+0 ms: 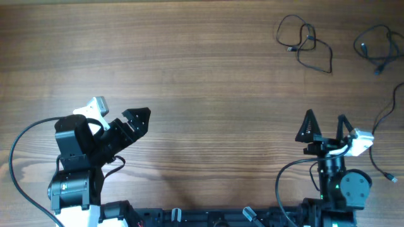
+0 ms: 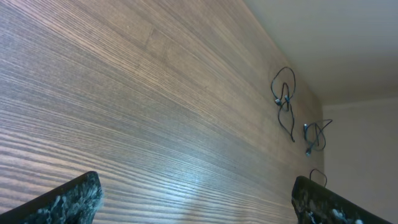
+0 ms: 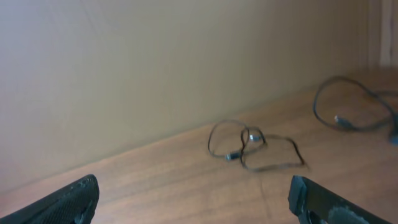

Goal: Untangle cables

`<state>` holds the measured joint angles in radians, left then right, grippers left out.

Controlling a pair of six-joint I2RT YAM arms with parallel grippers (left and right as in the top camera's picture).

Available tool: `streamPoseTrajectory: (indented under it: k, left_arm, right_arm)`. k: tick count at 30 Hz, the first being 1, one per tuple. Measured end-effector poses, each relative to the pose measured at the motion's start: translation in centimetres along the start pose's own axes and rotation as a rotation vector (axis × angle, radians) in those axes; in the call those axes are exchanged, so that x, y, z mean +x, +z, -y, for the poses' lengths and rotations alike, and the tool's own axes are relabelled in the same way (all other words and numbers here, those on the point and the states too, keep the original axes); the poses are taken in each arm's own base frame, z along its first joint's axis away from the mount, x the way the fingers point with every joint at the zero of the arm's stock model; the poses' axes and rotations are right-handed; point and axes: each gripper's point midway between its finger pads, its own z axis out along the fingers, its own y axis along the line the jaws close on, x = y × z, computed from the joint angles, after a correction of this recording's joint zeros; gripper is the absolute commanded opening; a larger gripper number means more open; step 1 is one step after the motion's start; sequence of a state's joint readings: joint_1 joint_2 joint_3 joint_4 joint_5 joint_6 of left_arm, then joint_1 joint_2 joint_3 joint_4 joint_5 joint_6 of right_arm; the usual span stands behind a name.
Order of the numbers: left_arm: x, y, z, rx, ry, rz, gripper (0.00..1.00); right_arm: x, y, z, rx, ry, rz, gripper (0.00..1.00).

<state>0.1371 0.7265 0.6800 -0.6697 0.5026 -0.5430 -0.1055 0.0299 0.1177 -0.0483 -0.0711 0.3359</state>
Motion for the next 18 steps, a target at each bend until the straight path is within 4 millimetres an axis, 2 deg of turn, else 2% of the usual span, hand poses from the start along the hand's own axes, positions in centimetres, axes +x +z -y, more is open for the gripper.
streamPoseTrajectory:
  k: [7, 18]
  left_arm:
    - [0.0, 0.0, 0.0, 0.0, 0.0, 0.0, 1.0]
    - [0.0, 0.0, 0.0, 0.0, 0.0, 0.0, 1.0]
  right_arm:
    - [4.2, 0.5, 1.4, 0.013, -0.084, -0.068, 1.0]
    - [4.1, 0.6, 1.4, 0.006, -0.258, -0.065, 1.0]
